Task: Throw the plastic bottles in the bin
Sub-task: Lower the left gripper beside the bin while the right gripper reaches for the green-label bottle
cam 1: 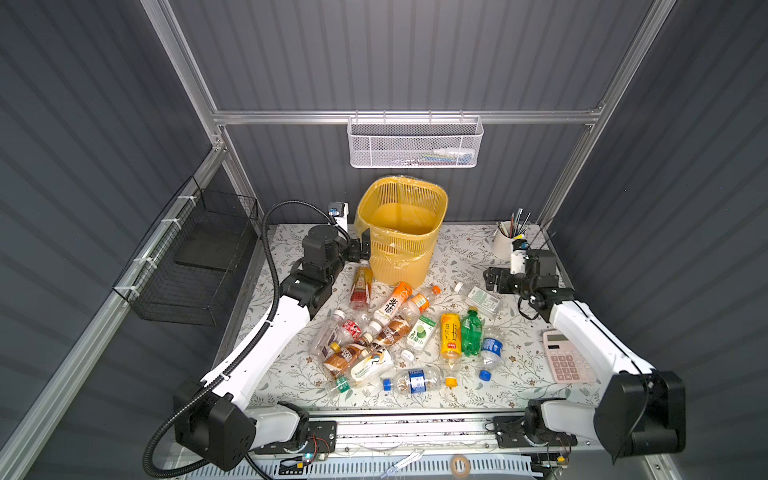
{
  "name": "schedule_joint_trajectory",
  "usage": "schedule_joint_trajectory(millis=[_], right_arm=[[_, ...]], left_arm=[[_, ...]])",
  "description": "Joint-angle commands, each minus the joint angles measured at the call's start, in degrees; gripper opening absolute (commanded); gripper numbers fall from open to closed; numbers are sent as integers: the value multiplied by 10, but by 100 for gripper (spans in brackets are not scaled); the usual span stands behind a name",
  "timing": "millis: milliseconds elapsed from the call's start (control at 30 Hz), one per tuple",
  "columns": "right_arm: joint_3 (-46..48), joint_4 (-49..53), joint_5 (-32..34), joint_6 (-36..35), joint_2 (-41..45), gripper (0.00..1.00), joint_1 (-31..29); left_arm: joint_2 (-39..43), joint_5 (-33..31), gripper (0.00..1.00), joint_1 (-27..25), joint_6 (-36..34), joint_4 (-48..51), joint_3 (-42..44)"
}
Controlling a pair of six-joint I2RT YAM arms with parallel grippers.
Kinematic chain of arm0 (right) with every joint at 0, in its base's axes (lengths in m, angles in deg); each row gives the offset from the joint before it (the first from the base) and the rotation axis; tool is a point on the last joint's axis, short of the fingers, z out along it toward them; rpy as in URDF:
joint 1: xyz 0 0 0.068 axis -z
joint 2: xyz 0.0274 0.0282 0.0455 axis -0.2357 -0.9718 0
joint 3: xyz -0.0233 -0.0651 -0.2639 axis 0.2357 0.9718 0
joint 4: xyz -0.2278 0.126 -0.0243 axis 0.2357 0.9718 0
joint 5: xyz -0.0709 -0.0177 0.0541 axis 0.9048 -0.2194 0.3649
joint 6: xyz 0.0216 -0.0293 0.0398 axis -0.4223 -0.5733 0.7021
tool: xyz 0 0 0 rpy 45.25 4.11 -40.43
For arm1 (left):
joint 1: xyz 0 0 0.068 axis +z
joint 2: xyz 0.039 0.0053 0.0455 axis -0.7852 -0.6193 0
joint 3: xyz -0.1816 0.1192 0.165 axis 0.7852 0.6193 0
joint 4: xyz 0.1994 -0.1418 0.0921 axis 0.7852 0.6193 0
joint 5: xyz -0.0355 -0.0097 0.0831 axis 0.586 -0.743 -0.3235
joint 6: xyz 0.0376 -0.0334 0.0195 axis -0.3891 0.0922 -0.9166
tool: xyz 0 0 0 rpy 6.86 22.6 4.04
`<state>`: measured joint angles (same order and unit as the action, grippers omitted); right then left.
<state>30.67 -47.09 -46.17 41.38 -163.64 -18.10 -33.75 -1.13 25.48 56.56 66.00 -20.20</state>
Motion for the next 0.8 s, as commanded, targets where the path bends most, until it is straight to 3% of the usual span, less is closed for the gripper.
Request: schedule_joint_trajectory(millis=[0,200,400,600,767], right_arm=[[-39,82,13,-64,-40,99,-15],[-97,180,7,-127,-126,99,-34],[-117,221,1,-163,-168,99,-46],[-128,230,56,-171,-202,97,-51],[-146,229,96,-161,-231,89,-52]], left_arm=[[37,-67,100,13,45,9,29],[56,26,100,114,140,35,77],[31,31,100,116,137,78,82],[23,41,100,116,140,79,96],[19,53,100,116,139,76,99]])
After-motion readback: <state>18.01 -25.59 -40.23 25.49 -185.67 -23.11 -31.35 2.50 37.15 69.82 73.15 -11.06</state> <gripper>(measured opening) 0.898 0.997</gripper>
